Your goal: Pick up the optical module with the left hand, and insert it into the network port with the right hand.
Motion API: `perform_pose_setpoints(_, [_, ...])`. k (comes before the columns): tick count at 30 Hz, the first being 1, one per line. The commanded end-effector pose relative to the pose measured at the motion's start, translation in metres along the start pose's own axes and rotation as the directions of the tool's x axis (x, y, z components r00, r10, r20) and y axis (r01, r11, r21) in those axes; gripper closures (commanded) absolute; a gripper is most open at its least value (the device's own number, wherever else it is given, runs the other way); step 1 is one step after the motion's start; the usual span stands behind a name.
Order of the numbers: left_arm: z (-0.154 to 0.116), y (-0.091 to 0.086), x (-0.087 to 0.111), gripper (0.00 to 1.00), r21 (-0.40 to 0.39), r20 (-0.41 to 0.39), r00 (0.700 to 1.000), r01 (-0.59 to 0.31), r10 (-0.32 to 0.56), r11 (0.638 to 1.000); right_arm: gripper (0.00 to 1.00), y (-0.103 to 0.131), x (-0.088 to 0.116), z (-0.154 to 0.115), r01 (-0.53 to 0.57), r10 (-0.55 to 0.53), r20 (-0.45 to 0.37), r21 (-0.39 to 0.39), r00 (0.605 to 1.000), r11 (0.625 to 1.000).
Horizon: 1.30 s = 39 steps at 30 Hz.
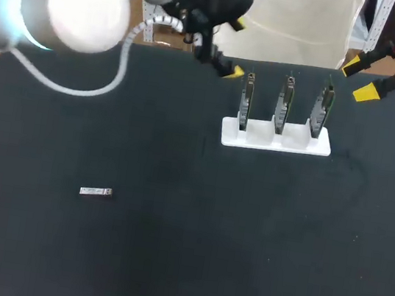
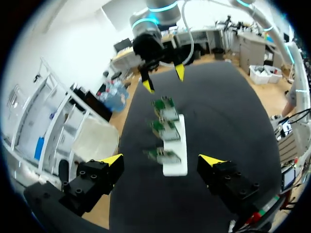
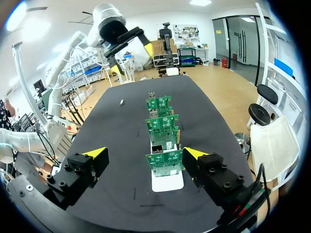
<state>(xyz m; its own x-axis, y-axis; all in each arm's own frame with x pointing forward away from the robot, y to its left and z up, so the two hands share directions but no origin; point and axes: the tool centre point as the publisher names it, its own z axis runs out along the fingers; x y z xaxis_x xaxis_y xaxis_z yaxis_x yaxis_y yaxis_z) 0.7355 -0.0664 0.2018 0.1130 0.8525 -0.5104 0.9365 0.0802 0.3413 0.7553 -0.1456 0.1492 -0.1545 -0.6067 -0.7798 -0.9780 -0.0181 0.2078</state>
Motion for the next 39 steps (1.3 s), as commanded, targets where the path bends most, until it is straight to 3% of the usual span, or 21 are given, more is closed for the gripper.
perform_pose_setpoints(1, [-0.042, -0.028, 0.022, 0.00, -0.126, -0.174, 0.984, 0.016, -0.038, 0.992, 0.00, 0.002, 0.000, 0.001, 0.000, 0.000, -0.001, 0.006, 1.000, 1.000])
perform_pose_setpoints(9, [-0.049, -0.069, 0.072, 0.00, -0.087, -0.370, 0.924, 0.070, -0.097, 0.994, 0.00, 0.002, 0.000, 0.001, 0.000, 0.000, -0.001, 0.006, 1.000, 1.000])
perform_pose_setpoints(15, [-0.042, -0.099, 0.107, 0.00, -0.037, -0.458, 0.881, 0.118, -0.122, 0.992, 0.00, 0.002, 0.000, 0.001, 0.000, 0.000, -0.001, 0.006, 1.000, 1.000])
perform_pose_setpoints(17, [-0.039, -0.107, 0.119, 0.00, -0.009, -0.477, 0.870, 0.138, -0.126, 0.990, 0.00, 0.002, 0.000, 0.001, 0.000, 0.000, -0.001, 0.006, 1.000, 1.000])
perform_pose_setpoints(19, [-0.038, -0.116, 0.130, 0.00, 0.018, -0.464, 0.878, 0.146, -0.121, 0.989, 0.00, 0.002, 0.000, 0.001, 0.000, 0.000, -0.001, 0.006, 1.000, 1.000])
perform_pose_setpoints(26, [-0.040, -0.146, 0.173, 0.00, 0.068, -0.513, 0.844, 0.221, -0.156, 0.973, 0.00, 0.002, 0.000, 0.001, 0.000, 0.000, -0.001, 0.006, 1.000, 1.000])
perform_pose_setpoints(31, [-0.038, -0.167, 0.196, 0.00, 0.110, -0.511, 0.846, 0.240, -0.152, 0.965, 0.00, 0.002, 0.000, 0.001, 0.000, 0.000, -0.001, 0.006, 1.000, 1.000])
perform_pose_setpoints(36, [-0.043, -0.187, 0.207, 0.00, 0.107, -0.507, 0.844, 0.263, -0.174, 0.959, 0.00, 0.002, 0.000, 0.001, 0.000, 0.000, -0.001, 0.006, 1.000, 1.000])
perform_pose_setpoints(39, [-0.043, -0.197, 0.209, 0.00, 0.107, -0.556, 0.815, 0.268, -0.166, 0.957, 0.00, 0.002, 0.000, 0.001, 0.000, 0.000, -0.001, 0.006, 1.000, 1.000])
